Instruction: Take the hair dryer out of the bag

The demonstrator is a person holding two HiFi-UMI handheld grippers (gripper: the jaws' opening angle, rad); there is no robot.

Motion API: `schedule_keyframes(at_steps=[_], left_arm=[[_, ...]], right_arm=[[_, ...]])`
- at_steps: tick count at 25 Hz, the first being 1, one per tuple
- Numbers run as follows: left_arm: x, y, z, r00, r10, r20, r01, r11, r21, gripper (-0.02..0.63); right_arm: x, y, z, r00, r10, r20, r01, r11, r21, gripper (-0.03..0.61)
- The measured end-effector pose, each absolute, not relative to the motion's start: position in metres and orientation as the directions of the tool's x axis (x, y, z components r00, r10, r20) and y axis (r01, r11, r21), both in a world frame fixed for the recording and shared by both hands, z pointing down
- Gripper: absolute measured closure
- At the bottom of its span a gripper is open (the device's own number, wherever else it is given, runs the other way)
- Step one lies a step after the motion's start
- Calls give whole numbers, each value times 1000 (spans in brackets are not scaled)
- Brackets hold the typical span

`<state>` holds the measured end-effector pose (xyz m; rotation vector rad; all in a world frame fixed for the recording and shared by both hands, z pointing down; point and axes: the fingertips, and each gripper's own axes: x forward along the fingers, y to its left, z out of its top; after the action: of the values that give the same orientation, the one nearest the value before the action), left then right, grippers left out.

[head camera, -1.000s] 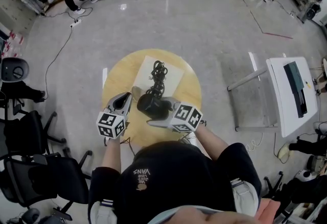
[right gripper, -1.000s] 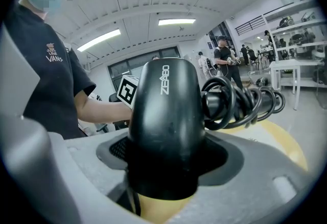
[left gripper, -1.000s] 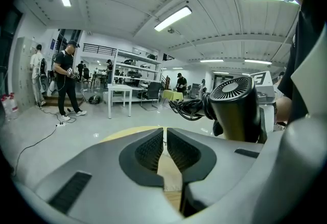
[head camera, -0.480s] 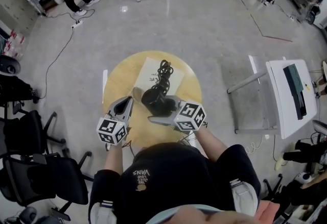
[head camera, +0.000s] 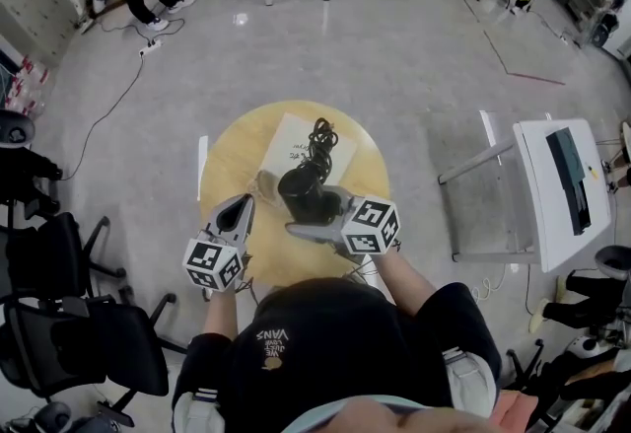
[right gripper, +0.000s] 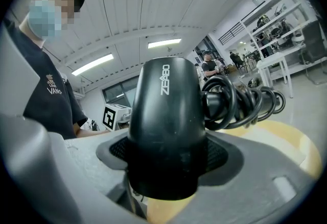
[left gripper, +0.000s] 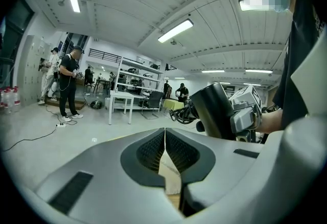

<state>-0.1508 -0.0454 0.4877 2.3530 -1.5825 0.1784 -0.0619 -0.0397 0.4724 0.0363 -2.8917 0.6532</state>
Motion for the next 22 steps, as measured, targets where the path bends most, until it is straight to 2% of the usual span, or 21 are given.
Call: schedule_keyframes(at_steps=[5, 22], left_arm=[[-153, -40, 483, 369, -897, 244, -924, -325, 201, 595], [-159, -34, 482, 357, -906, 227, -924, -308, 226, 595]], right_arm=[[-60, -46, 464, -992, -12, 125, -70, 880, -469, 222], [-62, -58, 468, -991, -51, 124, -105, 872, -478, 222]])
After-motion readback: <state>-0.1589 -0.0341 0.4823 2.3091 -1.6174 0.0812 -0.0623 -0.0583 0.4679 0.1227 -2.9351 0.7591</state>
